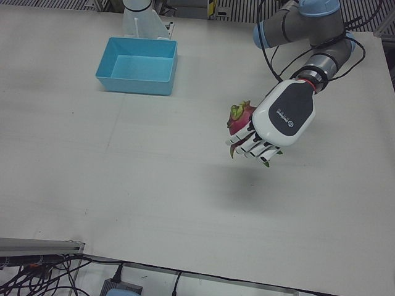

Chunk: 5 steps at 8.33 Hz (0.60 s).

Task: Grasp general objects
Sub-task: 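Lift the dragon fruit with the left hand and carry it toward the tray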

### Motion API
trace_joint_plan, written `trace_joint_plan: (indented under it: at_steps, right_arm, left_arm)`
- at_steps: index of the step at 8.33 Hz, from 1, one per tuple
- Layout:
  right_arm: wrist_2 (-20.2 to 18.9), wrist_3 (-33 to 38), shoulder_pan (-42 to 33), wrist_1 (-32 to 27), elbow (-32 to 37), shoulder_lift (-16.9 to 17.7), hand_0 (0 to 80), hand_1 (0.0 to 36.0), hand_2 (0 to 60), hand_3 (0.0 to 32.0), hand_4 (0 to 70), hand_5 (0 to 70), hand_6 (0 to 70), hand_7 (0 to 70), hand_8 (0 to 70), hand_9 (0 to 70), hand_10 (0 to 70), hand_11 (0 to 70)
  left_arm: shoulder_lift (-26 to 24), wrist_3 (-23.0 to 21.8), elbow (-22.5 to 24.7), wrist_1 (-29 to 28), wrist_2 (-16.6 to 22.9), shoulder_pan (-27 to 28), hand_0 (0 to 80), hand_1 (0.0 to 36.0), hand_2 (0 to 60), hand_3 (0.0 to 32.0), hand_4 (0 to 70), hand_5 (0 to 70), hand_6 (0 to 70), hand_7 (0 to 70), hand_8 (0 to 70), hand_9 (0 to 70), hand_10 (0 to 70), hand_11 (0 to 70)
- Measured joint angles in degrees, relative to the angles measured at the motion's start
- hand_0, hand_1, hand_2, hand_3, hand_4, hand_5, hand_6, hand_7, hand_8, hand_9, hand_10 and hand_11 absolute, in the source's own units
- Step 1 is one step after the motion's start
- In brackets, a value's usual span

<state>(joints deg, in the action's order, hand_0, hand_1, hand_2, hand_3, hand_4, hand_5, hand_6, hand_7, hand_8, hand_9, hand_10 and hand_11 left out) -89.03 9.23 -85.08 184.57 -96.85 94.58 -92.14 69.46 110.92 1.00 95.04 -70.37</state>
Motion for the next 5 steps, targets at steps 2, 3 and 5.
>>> trace_joint_plan:
  at_steps: [2, 3, 5]
  right_arm:
    - [0.0, 0.0, 0.0, 0.0, 0.0, 0.0, 0.0, 0.0, 0.0, 0.0, 0.0, 0.0, 0.0, 0.0, 0.0, 0.0, 0.0, 0.0]
    - [0.0, 0.0, 0.0, 0.0, 0.0, 0.0, 0.0, 0.0, 0.0, 0.0, 0.0, 0.0, 0.0, 0.0, 0.0, 0.0, 0.0, 0.0]
    - [0.0, 0.0, 0.0, 0.0, 0.0, 0.0, 0.0, 0.0, 0.0, 0.0, 0.0, 0.0, 0.0, 0.0, 0.0, 0.0, 0.0, 0.0]
  left_arm:
    - [0.0, -11.4, 2.4, -5.8, 5.2, 0.6, 80.0, 27.9, 41.9, 0.0, 70.0, 60.7, 58.7, 35.2, 44.8, 53.4, 70.0, 70.0]
    - [-0.2, -14.9, 4.0, -6.8, 7.0, 3.2, 80.0, 29.3, 39.4, 0.0, 70.0, 65.0, 60.2, 37.2, 45.5, 54.1, 70.0, 70.0]
    - [-0.3, -17.6, 7.5, -6.5, 9.6, 10.0, 80.0, 30.5, 35.5, 0.0, 70.0, 69.8, 59.2, 37.8, 44.6, 53.3, 66.0, 70.0]
